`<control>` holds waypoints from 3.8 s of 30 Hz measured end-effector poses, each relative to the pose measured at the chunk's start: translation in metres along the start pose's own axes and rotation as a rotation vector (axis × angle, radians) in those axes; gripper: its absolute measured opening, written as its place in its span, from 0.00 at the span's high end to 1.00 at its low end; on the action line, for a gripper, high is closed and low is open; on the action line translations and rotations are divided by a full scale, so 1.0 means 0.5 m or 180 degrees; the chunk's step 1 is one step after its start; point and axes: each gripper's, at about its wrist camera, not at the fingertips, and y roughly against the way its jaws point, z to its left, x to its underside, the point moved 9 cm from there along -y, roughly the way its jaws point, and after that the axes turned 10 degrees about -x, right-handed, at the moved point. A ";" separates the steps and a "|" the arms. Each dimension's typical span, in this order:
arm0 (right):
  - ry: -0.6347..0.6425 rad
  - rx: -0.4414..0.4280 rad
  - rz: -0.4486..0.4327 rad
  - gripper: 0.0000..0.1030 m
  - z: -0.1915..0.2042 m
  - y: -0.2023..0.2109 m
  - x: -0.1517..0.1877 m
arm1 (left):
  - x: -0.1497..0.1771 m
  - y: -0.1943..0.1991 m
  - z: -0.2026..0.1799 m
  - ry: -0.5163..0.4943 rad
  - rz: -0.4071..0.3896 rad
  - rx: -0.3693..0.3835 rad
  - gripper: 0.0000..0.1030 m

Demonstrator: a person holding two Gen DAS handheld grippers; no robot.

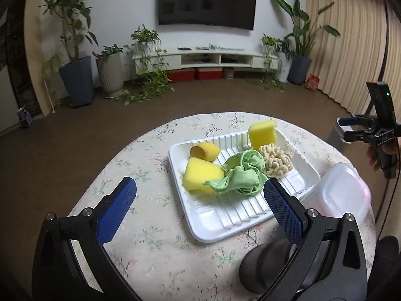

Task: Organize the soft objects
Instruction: 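Move both empty tools back to the tan sponge and knitted pad, then grasp the tan peanut sponge with the left tool while the right tool grasps the knitted pad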

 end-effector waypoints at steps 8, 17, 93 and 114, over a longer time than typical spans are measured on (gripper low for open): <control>-0.0206 0.0245 -0.0287 0.00 0.013 0.095 0.065 | 0.102 0.098 -0.003 0.0174 -0.0037 -0.0005 0.00; -0.0485 0.0124 -0.0458 0.00 0.104 0.147 0.245 | 0.275 0.225 -0.025 0.0552 0.0017 0.0004 0.00; 0.0180 0.0269 0.0362 0.09 0.462 -0.063 0.492 | 0.486 0.163 -0.237 0.0155 0.0799 -0.0365 0.07; 0.0361 0.0306 0.0329 0.35 0.471 -0.056 0.488 | 0.483 0.174 -0.245 0.0081 0.0702 -0.0346 0.35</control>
